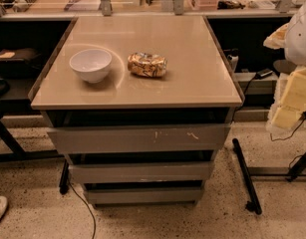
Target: Open top drawer
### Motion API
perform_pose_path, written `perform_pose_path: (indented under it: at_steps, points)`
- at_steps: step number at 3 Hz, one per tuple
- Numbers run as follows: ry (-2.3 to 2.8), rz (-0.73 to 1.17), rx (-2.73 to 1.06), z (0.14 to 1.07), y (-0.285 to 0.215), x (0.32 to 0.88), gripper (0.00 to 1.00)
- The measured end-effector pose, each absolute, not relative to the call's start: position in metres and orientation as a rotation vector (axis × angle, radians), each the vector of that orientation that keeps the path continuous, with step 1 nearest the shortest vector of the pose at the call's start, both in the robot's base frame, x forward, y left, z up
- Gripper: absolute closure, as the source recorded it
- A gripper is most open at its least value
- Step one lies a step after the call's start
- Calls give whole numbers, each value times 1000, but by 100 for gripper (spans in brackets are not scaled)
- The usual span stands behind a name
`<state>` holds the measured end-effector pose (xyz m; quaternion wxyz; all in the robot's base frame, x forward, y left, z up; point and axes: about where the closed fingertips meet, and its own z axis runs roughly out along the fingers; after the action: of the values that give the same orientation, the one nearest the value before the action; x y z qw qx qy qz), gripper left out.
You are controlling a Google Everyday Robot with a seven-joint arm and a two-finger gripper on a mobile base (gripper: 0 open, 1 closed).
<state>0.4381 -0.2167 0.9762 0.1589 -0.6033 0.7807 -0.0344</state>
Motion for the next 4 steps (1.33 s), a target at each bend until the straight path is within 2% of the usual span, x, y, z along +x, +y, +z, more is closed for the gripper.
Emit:
perform_pose_path:
  at_steps: [2,4]
  points:
    - [2228,-95,-1741,961,-210,436,0]
    - [2099,10,-1819,860,-192,418,0]
